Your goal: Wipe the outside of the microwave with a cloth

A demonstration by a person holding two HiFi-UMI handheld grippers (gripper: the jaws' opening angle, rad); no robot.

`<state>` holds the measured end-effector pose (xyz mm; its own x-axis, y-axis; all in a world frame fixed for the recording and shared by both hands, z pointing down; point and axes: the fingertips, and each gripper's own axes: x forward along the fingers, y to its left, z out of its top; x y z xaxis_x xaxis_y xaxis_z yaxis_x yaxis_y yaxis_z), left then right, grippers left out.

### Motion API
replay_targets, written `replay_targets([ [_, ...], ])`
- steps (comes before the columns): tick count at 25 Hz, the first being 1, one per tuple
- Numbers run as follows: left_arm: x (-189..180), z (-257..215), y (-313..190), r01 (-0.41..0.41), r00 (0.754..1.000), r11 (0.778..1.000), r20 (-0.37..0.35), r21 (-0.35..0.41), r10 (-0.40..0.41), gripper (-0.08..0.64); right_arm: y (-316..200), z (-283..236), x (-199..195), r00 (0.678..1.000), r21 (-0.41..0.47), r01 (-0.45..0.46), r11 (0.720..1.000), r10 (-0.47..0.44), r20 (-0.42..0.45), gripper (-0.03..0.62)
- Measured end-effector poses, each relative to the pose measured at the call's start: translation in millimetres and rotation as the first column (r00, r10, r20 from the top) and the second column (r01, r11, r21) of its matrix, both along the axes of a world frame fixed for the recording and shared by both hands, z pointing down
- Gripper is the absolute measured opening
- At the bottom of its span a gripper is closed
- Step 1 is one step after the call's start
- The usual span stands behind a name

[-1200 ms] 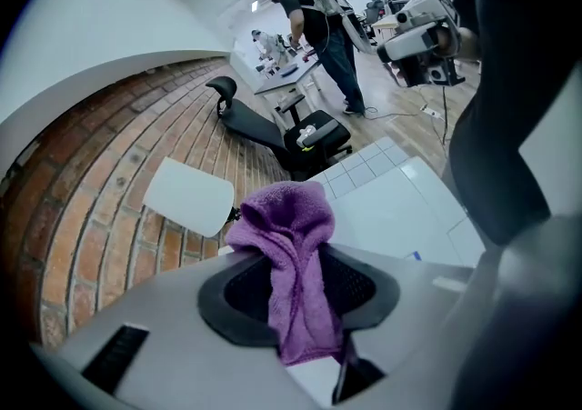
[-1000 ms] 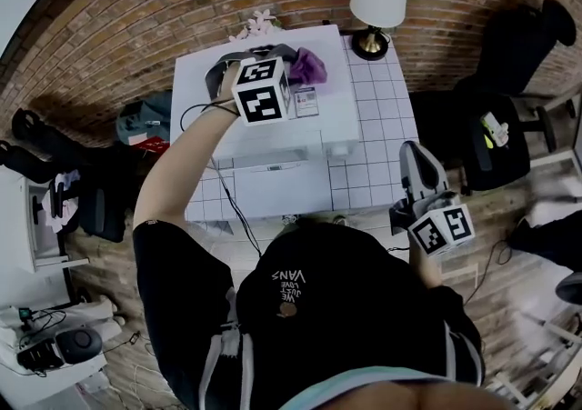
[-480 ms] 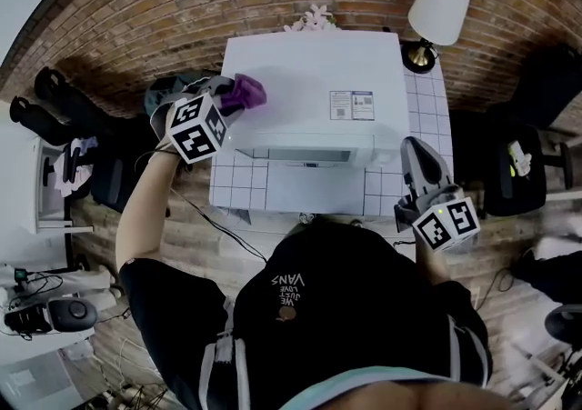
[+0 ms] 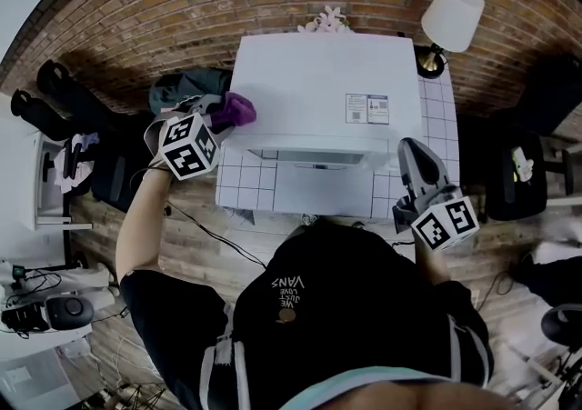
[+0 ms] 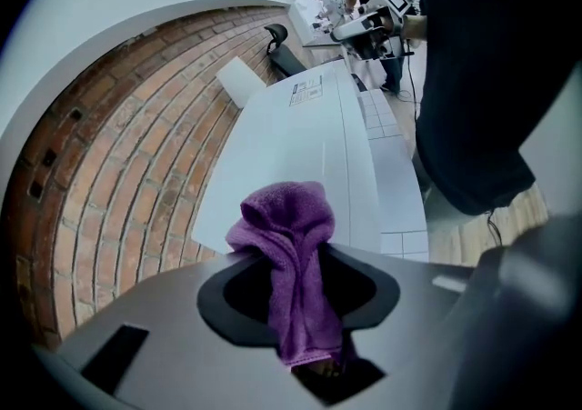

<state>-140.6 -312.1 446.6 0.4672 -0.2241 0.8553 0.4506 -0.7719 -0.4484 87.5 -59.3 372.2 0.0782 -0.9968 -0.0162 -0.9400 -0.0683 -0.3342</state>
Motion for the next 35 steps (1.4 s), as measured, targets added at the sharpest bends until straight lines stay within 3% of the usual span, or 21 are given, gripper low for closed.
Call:
replay_targets([
  [9, 63, 0, 32, -0.136, 0.991, 0.991, 0.022, 0.011, 0.136, 0.141, 35, 4, 20, 0.996, 0.002, -0.087, 0.996, 0.087, 0.012, 0.005],
  [14, 119, -4, 73, -0.212, 0.977, 0.976, -0.009, -0.041, 0.212, 0.141, 61, 6, 35, 0.991, 0.005, -0.132, 0.991, 0.132, 0.023, 0.005],
  [24, 234, -7, 171, -0.445, 0.895, 0.895, -0.028, -0.034, 0.445, 0.141, 119, 10, 74, 0.972, 0.004, -0.232, 0.973, 0.231, 0.031, 0.005],
  [30, 278, -10, 218, -0.523, 0.852, 0.851, -0.044, -0.035, 0.522, 0.141, 151, 13, 95, 0.96, 0.004, -0.278, 0.961, 0.277, 0.035, 0.004],
  [35, 300, -10, 244, -0.559, 0.829, 0.828, -0.048, -0.041, 0.557, 0.141, 167, 13, 106, 0.954, 0.002, -0.296, 0.955, 0.296, 0.038, 0.004],
])
